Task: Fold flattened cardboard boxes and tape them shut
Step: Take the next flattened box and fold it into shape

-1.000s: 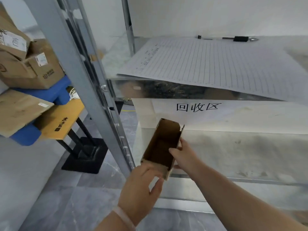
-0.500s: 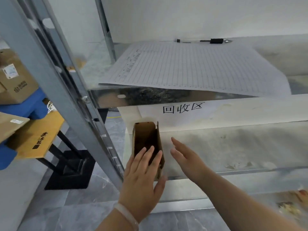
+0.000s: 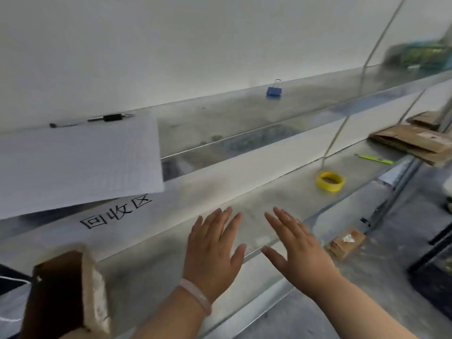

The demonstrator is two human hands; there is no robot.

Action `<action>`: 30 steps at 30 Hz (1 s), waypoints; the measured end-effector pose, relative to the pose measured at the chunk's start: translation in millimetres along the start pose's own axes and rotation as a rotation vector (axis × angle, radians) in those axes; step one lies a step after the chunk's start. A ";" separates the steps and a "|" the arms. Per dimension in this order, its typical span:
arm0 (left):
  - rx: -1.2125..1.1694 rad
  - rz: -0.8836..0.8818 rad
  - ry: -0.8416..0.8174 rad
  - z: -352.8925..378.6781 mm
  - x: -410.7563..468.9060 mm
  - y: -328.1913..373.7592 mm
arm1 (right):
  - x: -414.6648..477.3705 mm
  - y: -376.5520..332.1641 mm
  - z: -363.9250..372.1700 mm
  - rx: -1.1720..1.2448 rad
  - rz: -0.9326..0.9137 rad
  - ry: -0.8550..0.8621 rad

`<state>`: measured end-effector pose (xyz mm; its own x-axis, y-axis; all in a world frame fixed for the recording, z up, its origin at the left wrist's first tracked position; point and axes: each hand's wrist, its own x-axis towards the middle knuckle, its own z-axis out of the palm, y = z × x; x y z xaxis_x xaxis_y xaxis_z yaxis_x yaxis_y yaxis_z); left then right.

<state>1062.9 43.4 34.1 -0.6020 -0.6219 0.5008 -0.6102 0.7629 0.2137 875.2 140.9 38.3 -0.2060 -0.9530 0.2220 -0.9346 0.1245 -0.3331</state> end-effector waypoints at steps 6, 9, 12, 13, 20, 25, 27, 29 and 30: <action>-0.116 0.111 0.047 74.5 96.8 133.2 | -20.1 148.0 -76.2 -0.117 0.133 0.034; -0.184 0.166 0.047 111.4 141.7 201.4 | -26.6 221.2 -115.4 -0.140 0.227 0.082; -0.241 0.207 0.034 142.0 175.8 248.9 | -33.1 273.4 -151.0 -0.148 0.295 0.140; -0.259 0.228 0.025 152.9 187.9 265.9 | -36.6 292.2 -161.9 -0.139 0.328 0.157; -0.312 0.348 0.004 235.3 286.1 348.5 | -27.2 408.7 -197.0 -0.075 0.506 0.157; -0.327 0.388 -0.069 308.2 370.8 387.6 | 16.2 491.4 -210.7 -0.044 0.592 0.156; -0.329 0.411 -0.114 336.2 407.4 401.1 | 40.8 524.6 -220.1 -0.029 0.634 0.158; -0.330 0.427 -0.151 360.9 443.0 413.2 | 64.7 555.6 -230.6 -0.001 0.685 0.157; -0.328 0.434 -0.166 372.1 460.5 419.0 | 75.5 570.7 -235.5 0.012 0.708 0.157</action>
<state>338.3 10.9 42.2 -0.8511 -0.2388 0.4676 -0.1135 0.9532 0.2803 258.0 205.1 80.8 -0.8008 -0.5938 0.0780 -0.5584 0.6931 -0.4558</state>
